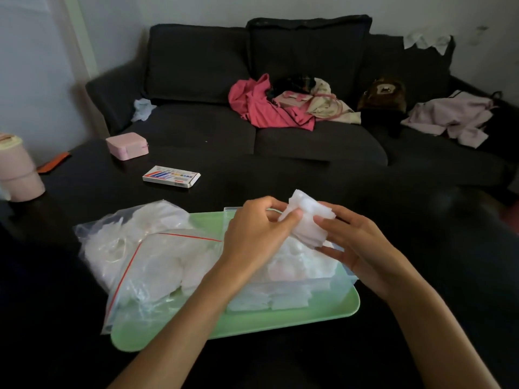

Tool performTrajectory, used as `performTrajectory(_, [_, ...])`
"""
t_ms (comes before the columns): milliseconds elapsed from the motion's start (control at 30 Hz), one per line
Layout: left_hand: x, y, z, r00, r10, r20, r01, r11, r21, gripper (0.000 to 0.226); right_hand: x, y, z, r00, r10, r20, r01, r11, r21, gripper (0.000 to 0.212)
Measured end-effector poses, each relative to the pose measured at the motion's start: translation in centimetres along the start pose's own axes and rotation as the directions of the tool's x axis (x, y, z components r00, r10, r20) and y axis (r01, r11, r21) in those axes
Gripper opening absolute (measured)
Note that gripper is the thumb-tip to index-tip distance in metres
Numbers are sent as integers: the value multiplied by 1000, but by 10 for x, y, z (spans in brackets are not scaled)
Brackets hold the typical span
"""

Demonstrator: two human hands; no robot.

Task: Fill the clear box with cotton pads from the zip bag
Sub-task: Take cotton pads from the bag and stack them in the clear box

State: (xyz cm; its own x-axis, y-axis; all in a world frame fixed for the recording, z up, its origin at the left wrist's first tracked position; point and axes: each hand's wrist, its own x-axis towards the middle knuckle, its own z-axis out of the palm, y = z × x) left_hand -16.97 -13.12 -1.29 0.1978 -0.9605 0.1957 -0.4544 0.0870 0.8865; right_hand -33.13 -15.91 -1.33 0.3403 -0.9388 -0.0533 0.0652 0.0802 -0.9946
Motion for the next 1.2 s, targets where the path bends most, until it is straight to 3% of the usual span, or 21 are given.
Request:
performTrajectory(67, [5, 1, 7, 996, -75, 47, 81, 984, -156, 19, 2, -1, -1, 994, -51, -97, 53, 998, 24, 31])
performTrajectory(133, [9, 1, 11, 993, -22, 119, 45, 979, -198, 19, 3, -4, -4, 975, -132, -180, 142, 989, 44, 25])
performTrajectory(200, [13, -4, 7, 967, 91, 236, -74, 994, -79, 18, 3, -10, -15, 939, -215, -267, 213, 976, -37, 22])
performTrajectory(267, [13, -13, 1, 925, 100, 366, -177, 967, 185, 22, 5, -13, -31, 918, -248, -310, 192, 961, -199, 24])
performTrajectory(333, [10, -24, -2, 913, 26, 408, -225, 865, 448, 29, 7, -12, -37, 962, -179, -208, 101, 935, -340, 25])
performTrajectory(400, [7, -32, -2, 910, -17, 413, -232, 807, 543, 36, 11, -5, -38, 994, -69, -87, 14, 858, -513, 23])
performTrajectory(600, [4, -41, -3, 919, -39, 393, -204, 805, 557, 38, 18, -10, -33, 998, 48, 35, 9, 466, -885, 15])
performTrajectory(733, [2, -43, -1, 919, -23, 393, -224, 792, 569, 37, 25, -21, -21, 963, 204, 177, 135, 206, -969, 20])
performTrajectory(867, [3, -45, -1, 909, -11, 418, -255, 777, 576, 37, 40, -32, -5, 884, 424, 196, 210, 13, -978, 30])
performTrajectory(1033, [3, -47, 0, 909, 16, 417, -274, 777, 567, 37, 50, -31, 4, 808, 567, 159, 259, -101, -960, 32])
performTrajectory(1200, [3, -47, 0, 906, 28, 423, -290, 770, 569, 39, 54, -38, 1, 774, 613, 158, 215, -21, -976, 36])
